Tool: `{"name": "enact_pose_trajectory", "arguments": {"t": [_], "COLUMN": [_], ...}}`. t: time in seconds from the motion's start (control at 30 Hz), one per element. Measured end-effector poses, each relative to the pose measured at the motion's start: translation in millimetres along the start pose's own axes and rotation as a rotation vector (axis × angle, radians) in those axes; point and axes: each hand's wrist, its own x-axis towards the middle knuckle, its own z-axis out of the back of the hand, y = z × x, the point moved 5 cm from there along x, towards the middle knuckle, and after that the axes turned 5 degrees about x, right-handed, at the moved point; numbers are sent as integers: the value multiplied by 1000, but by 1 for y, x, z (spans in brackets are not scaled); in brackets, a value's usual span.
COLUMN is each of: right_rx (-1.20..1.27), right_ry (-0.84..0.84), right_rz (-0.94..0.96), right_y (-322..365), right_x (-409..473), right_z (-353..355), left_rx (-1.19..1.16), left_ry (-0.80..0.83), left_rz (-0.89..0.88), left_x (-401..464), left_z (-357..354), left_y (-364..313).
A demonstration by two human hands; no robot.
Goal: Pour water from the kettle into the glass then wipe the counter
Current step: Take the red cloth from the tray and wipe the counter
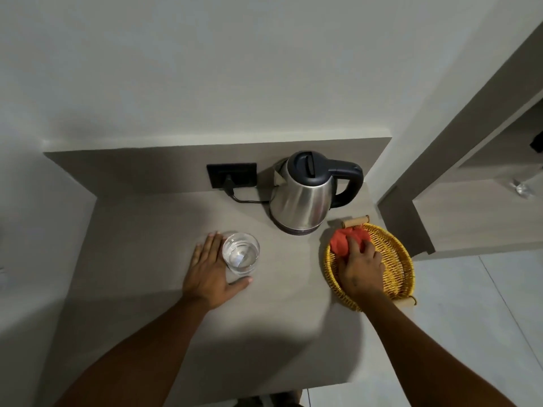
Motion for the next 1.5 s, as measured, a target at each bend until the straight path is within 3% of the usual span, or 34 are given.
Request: {"name": "enact_pose_trajectory", "arguments": {"t": [0.13,0.23,0.33,0.47,0.57,0.63,0.8,0.9,1.1,1.23,1.37,1.5], "right_rx": [174,245,259,147,-47,-37,51,20,68,68,28,49], "right_ry": [-2,-165,-237,-80,43,57,55,143,142,124,35,7], "right_rz": [-119,-157,-25,125,230,289,414,483,763,686,493,423], "right_y": [6,17,56,114,129,127,107,112,206,231,176,111], "right_x": [2,-26,-66,-82,-73,-70,-79,-112,-110,-52,-29,-78], "right_z": [16,34,28,-15,-45,-56,-69,-91,-119,-103,-80,-75], "left_rx": [26,33,38,-155,-519,-613,-674,-703,-683,-596,-530,-603], "left_ry": [-11,-15,23,130,-15,-115,-247,-270,-349,-380,-374,-361], "left_rz": [-19,-17,-17,8,24,2,74,93,165,183,191,204], "left_x": [0,1,1,5,7,2,-6,-5,-18,-29,-40,-42], "left_z": [2,1,-2,10,36,43,48,58,93,116,120,113], "left_y": [-1,0,0,-1,-5,-15,-30,-20,17,35,47,47]}}
